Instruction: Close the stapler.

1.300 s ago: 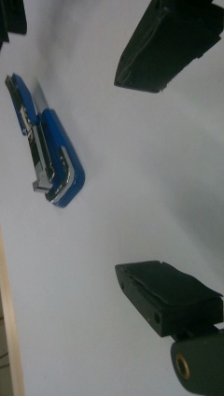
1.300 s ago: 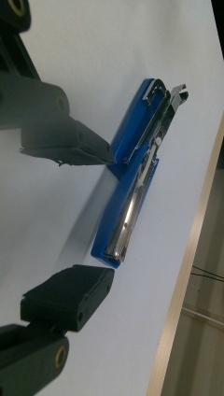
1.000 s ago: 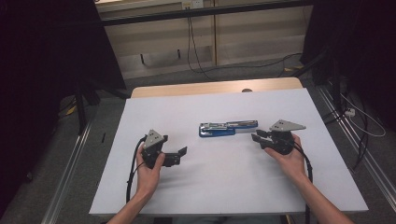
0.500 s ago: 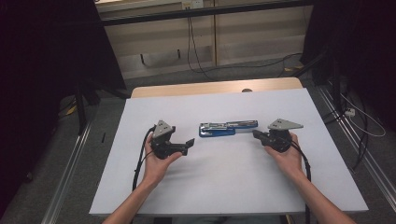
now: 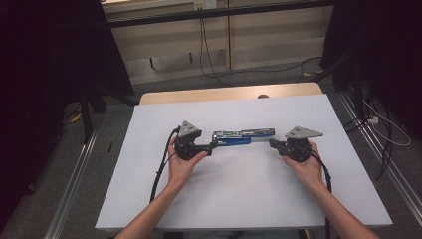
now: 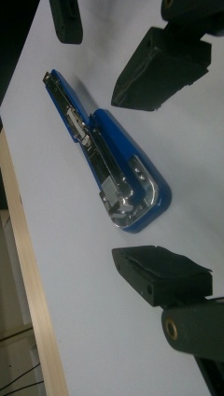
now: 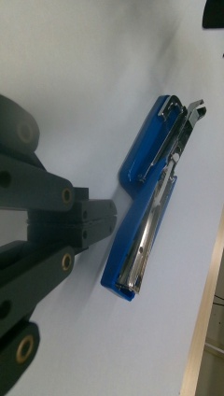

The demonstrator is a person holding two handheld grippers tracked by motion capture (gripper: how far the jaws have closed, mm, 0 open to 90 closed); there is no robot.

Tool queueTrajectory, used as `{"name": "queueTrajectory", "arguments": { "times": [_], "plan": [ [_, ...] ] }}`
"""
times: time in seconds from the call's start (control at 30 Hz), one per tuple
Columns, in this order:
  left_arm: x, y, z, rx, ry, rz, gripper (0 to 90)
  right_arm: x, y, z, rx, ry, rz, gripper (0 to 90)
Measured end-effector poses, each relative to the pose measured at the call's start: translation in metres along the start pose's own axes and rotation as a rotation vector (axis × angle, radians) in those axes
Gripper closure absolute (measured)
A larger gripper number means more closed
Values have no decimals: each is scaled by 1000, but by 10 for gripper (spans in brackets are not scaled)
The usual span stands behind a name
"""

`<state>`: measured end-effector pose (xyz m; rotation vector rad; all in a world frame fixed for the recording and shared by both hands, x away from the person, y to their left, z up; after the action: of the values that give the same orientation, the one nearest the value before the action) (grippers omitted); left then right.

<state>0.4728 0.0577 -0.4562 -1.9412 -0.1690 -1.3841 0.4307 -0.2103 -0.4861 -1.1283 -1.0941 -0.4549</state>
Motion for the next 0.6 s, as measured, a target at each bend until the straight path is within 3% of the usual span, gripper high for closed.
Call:
{"name": "queueTrajectory", "arguments": {
  "times": [0.07, 0.1, 0.23, 0.37, 0.47, 0.5, 0.6],
  "plan": [
    [1, 4, 1, 16, -31, -2, 249, 0, 0, 1, 7, 7, -2, 900],
    [3, 7, 0, 1, -45, -8, 248, 0, 0, 2, 8, 5, 0, 900],
    [4, 16, -2, -17, -25, 15, 318, -2, 1, 2, 10, 3, 22, 900],
    [3, 23, -3, -46, -41, 25, 338, 0, 0, 1, 12, 5, 12, 900],
    [2, 28, -1, -56, -39, 35, 488, 0, -1, 1, 14, 21, 7, 900],
    [1, 29, 0, -50, -20, 45, 515, 0, -1, 0, 12, 19, 8, 900],
    [-1, 34, -2, -64, -32, 45, 638, 0, -1, -1, 9, 22, 11, 900]
  ]
}}
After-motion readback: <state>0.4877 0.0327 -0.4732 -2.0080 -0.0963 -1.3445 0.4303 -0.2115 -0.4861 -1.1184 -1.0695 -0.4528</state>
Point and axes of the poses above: each handheld gripper's, and its own axes: y roughly forward along the jaws, x roughly out of its top, z roughly to its left, the point moved 7 cm from there along y, roughly forward along the jaws, and after that the axes turned 6 degrees about -x, right-handed, at the moved point
